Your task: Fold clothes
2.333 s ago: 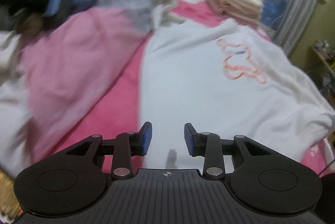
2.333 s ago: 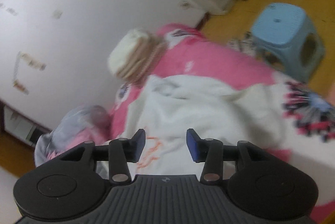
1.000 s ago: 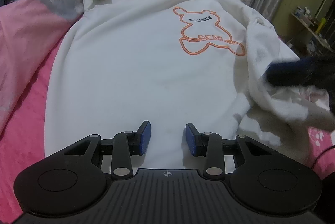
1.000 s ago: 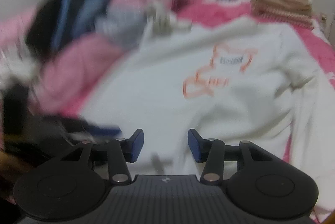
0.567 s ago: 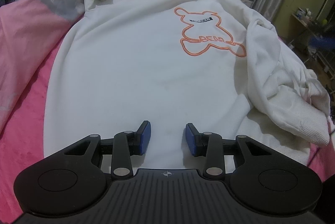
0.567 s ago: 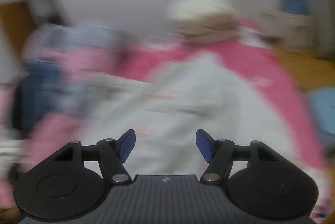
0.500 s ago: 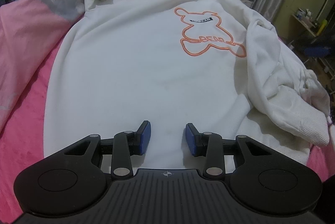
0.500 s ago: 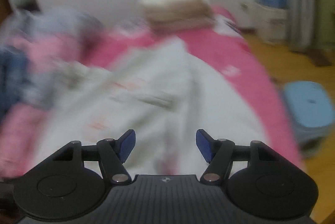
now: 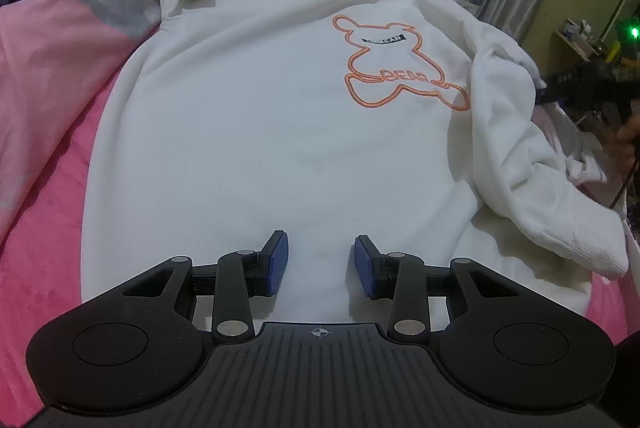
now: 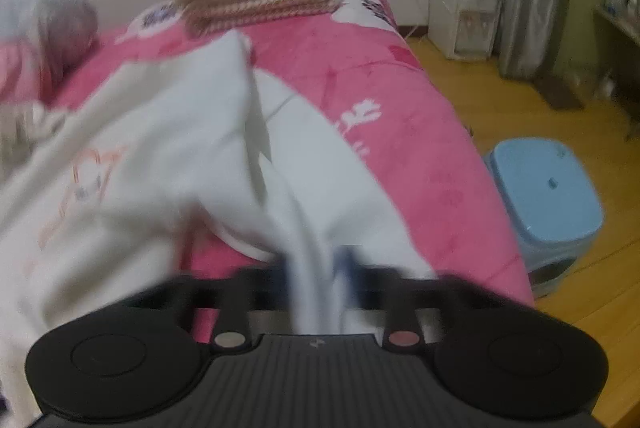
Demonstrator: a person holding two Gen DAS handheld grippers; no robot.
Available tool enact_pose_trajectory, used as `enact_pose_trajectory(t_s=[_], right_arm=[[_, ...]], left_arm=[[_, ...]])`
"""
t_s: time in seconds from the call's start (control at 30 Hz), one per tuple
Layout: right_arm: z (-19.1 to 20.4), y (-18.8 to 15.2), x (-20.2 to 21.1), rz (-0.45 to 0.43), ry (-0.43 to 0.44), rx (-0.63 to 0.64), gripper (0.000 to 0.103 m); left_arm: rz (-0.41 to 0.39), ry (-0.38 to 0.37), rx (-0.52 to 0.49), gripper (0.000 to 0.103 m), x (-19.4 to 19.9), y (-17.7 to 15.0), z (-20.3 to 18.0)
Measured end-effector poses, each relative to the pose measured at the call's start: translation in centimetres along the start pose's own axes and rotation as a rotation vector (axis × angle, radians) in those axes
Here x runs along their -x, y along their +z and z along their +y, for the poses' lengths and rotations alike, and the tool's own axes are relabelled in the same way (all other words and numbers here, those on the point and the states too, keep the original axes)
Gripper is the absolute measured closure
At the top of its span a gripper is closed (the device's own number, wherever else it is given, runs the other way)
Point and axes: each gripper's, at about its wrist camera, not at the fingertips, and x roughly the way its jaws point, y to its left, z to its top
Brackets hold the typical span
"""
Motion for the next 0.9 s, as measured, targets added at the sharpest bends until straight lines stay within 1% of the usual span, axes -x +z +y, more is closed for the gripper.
enact_pose_trajectory(t_s=[0.03,0.1,0.23,0.3,0.37,0.47,0.5,0.53,0.6,0.63,0.67,0.73,0.77,0.83,0.9], right_arm=[[-0.2,0.6,0.1,-0.012,-0.016,-0.001,0.093],[-0.1,2.3,0.5,-0.066,-0.054,0.026,0.093],[0.7,7.5,1.1,-0.186,-0.071,0.039,0.093],[2.1,10.3,1.1,-0.249,-0.089,0.08,0.093],[3.6,13.1,0.7,-0.304,-0.088,0.114,0.093],[6.0,15.7,-0.3,-0.352,-0.076,0.173,0.093],[6.8,16.3,-1.0,-0.348,-0.069,0.193,0.092],[7.4,16.6,-2.1,-0.322,-0.066,0.214,0.09],[8.4,16.5,-4.7,-0.243,-0.091,0.252,0.075],[8.7,16.2,-5.9,-0.195,-0.117,0.266,0.056],[8.7,15.6,-6.8,-0.158,-0.137,0.276,0.047],[8.6,14.4,-8.1,-0.096,-0.166,0.288,0.039],[8.2,13.8,-7.9,-0.09,-0.161,0.278,0.036],[6.8,12.7,-6.6,-0.091,-0.145,0.234,0.033],[5.0,11.5,-4.4,-0.092,-0.134,0.163,0.032]], left_arm=[[0.0,0.0,0.0,0.067,0.0,0.0,0.0],[0.001,0.0,-0.003,0.067,-0.1,0.0,0.0],[0.0,0.004,-0.015,0.067,-0.2,0.0,-0.1],[0.001,0.006,-0.018,0.067,-0.2,0.0,-0.2],[0.002,0.009,-0.021,0.067,-0.2,0.0,-0.2],[0.003,0.013,-0.027,0.067,-0.2,0.1,-0.3],[0.004,0.014,-0.029,0.067,-0.3,0.1,-0.4],[0.004,0.016,-0.032,0.067,-0.3,0.1,-0.4],[0.003,0.02,-0.039,0.066,-0.3,0.0,-0.5],[0.002,0.022,-0.041,0.066,-0.3,0.0,-0.6],[0.002,0.023,-0.042,0.066,-0.3,0.0,-0.6],[0.002,0.02,-0.037,0.066,-0.2,0.0,-0.5],[0.002,0.019,-0.035,0.066,-0.2,0.0,-0.4],[0.002,0.016,-0.032,0.066,-0.2,0.0,-0.3],[0.003,0.015,-0.031,0.066,-0.2,0.0,-0.3]])
